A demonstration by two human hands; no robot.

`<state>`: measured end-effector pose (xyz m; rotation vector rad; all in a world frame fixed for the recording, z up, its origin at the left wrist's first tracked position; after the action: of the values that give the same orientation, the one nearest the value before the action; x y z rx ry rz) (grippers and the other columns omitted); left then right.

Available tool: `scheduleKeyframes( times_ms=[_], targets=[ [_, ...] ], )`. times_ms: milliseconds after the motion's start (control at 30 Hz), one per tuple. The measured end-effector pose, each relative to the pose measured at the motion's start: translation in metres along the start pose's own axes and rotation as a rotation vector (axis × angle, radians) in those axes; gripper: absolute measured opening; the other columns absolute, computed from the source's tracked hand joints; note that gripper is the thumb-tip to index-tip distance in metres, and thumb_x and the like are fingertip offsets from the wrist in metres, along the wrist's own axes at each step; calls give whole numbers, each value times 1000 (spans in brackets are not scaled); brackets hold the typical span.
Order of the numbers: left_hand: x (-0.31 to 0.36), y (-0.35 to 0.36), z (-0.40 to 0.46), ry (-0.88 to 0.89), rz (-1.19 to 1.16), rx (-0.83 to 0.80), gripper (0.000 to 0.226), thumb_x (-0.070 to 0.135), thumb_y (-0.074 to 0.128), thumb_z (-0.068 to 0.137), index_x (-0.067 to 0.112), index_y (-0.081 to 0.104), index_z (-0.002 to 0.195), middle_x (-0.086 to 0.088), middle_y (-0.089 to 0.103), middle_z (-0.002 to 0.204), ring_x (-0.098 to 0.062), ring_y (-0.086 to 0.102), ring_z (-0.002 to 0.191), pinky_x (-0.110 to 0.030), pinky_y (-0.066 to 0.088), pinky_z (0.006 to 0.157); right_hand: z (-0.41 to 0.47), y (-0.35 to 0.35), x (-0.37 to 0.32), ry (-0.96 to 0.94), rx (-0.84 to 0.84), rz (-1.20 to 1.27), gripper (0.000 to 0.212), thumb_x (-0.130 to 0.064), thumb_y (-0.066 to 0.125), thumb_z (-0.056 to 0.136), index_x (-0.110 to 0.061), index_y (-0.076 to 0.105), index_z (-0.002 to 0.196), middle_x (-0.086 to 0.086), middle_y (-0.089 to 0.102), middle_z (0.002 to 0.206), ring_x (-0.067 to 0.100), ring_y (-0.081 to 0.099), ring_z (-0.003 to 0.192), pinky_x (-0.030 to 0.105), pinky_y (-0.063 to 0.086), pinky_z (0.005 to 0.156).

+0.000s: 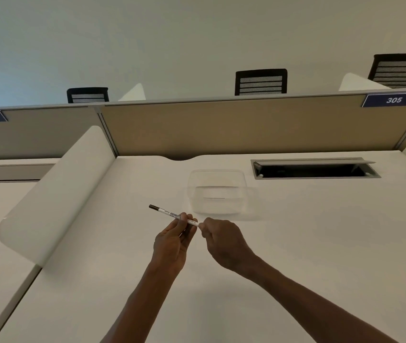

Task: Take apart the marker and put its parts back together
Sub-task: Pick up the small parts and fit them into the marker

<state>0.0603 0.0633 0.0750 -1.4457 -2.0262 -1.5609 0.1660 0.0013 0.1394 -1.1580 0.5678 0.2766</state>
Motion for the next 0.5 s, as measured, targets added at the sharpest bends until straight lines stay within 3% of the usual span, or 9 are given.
scheduleKeyframes(
  times_ms=[133,200,233,300,400,500],
  targets=[
    [2,0,2,12,36,-42,15,5,61,91,-5,68,101,-10,72,84,-20,70,82,-28,61,73,-30,56,28,913,-270,1311,36,-22,44,98,-16,51,63,-6,30,52,9,22,41,20,19,37],
    [5,0,3,32,70,-43,15,5,61,91,-4,68,101,-10,72,83,-23,68,85,-28,60,73,-35,63,23,1016,-337,1464,35,-22,43,98,-16,50,64,-7,27,52,7,18,39,17,15,35],
    [6,-1,3,42,74,-39,16,5,61,91,-5,68,101,-10,72,83,-23,68,86,-28,61,74,-34,61,23,1000,-354,1429,35,-22,43,98,-16,50,65,-7,27,53,8,18,40,18,15,35],
    [9,-1,3,51,66,-26,17,4,61,91,-6,68,103,-11,73,83,-24,69,85,-30,61,76,-22,45,28,806,-304,1085,36,-26,42,99,-15,54,67,-5,34,53,10,25,42,22,21,40],
    [8,1,3,43,38,4,16,4,62,90,-6,68,102,-12,75,82,-20,72,80,-31,61,77,4,1,15,239,-62,183,37,-34,39,99,-13,60,77,-2,55,63,17,49,53,31,38,52],
    [6,1,4,17,25,30,13,5,64,90,-4,70,96,-12,75,83,-19,73,79,-27,61,69,1,-7,-11,-191,52,-333,32,-35,36,100,-15,53,81,-1,55,69,19,51,52,32,37,42]
  ],
)
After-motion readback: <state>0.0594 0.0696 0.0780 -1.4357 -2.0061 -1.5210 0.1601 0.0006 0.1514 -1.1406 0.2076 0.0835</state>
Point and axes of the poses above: each hand's wrist, its own z-axis towards the middle knuckle, its own y-axis out of the palm, x = y × z, the point moved 10 cm from there along z, towards the middle knuckle
